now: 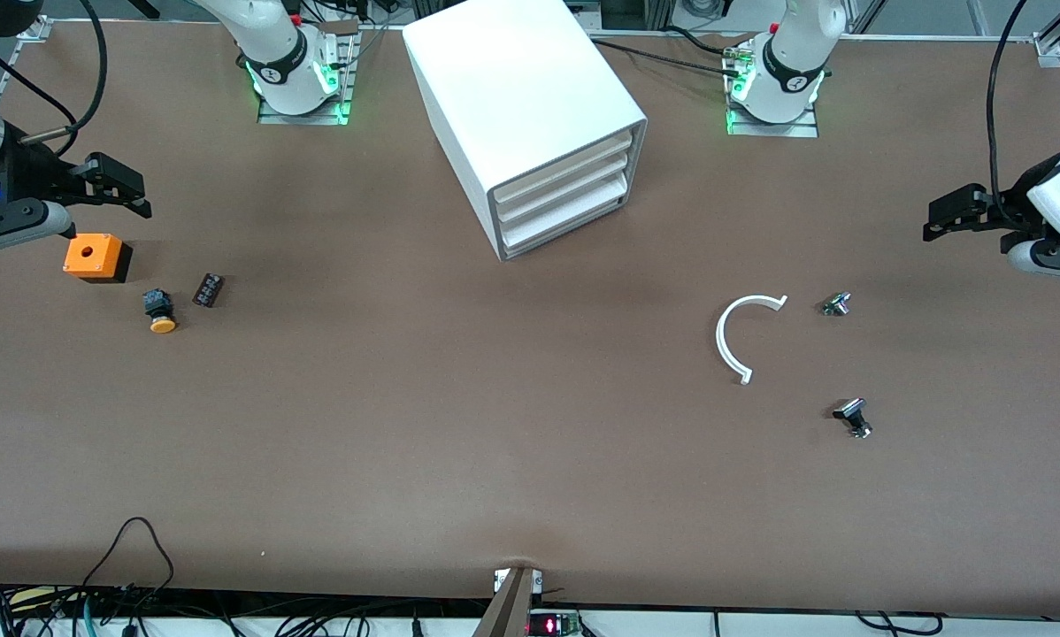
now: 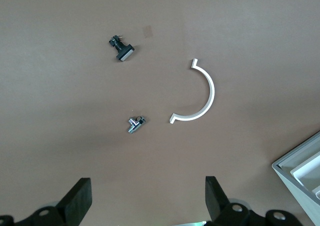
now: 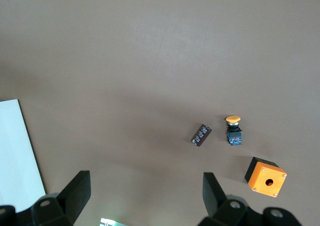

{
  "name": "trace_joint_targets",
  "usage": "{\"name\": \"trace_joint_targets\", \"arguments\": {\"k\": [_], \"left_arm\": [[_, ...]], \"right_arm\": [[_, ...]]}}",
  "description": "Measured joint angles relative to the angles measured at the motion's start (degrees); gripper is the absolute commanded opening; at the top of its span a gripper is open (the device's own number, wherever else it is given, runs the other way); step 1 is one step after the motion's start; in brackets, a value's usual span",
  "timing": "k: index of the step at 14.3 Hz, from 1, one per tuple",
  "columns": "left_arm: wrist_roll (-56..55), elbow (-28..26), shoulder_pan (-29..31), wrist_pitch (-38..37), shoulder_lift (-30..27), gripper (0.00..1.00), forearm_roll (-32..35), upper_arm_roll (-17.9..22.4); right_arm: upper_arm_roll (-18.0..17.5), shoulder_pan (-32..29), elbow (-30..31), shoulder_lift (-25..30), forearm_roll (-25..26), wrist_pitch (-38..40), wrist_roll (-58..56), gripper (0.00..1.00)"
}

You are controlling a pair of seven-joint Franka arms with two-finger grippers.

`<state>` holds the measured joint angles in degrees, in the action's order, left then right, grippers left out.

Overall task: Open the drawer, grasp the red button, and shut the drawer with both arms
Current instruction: 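Move the left gripper toward the white cabinet's drawer front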

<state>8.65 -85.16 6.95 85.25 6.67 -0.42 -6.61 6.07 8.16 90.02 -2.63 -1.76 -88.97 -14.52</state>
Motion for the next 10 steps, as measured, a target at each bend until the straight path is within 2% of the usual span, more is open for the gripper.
{"name": "trace_joint_targets", "arguments": {"k": [5,10], "left_arm": [[0.0,0.0,-0.32,0.09,0.01,1.0,-0.8,-0.59],[-1.95,-0.01,-3.58,0.08,1.8,1.0,-8.31,-1.05]], "right_arm": [[-0.02,0.02,0.0,0.0,0.0,0.0,0.0,0.99],[-0.03,0.03,0.0,0.0,0.0,0.0,0.0,0.99]]}}
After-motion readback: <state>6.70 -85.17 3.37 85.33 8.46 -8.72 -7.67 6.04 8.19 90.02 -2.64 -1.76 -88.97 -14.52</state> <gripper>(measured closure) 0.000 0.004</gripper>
